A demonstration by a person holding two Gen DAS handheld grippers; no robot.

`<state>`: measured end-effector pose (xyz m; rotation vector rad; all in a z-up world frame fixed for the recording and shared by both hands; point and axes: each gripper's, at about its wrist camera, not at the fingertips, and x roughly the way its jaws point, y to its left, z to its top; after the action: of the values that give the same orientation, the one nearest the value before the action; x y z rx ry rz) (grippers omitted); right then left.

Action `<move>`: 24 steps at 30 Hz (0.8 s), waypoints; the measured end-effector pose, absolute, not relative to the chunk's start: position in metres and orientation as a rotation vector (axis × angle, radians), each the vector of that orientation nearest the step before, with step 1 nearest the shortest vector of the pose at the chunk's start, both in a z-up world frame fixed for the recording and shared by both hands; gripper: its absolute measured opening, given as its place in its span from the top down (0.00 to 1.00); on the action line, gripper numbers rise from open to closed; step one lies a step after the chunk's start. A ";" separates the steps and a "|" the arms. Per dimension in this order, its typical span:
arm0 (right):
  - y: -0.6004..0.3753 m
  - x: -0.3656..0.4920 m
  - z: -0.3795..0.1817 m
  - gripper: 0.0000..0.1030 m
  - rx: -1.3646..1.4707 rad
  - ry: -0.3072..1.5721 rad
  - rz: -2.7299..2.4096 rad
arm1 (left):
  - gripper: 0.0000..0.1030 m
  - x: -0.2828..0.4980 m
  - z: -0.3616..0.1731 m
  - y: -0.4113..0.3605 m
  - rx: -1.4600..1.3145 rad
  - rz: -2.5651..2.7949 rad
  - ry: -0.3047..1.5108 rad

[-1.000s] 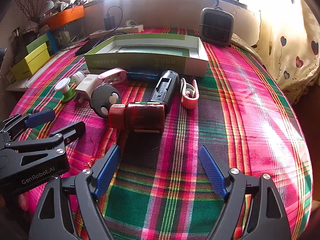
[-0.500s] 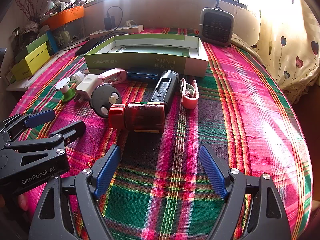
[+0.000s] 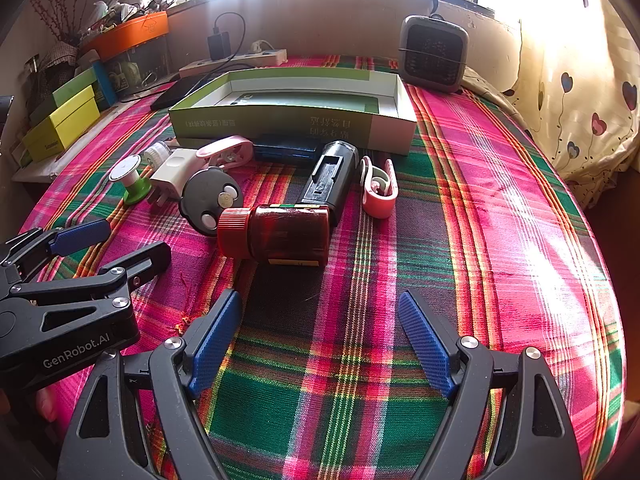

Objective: Organize rigid objects

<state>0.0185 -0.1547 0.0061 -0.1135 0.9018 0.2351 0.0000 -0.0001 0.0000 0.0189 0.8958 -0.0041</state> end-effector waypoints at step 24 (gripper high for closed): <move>-0.155 0.019 0.006 0.22 -0.132 0.903 0.275 | 0.28 0.000 0.000 0.000 0.022 -0.006 0.896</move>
<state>0.0187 -0.1551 0.0063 -0.1322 0.9033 0.2752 0.0000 -0.0002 0.0001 0.0222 0.8961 -0.0062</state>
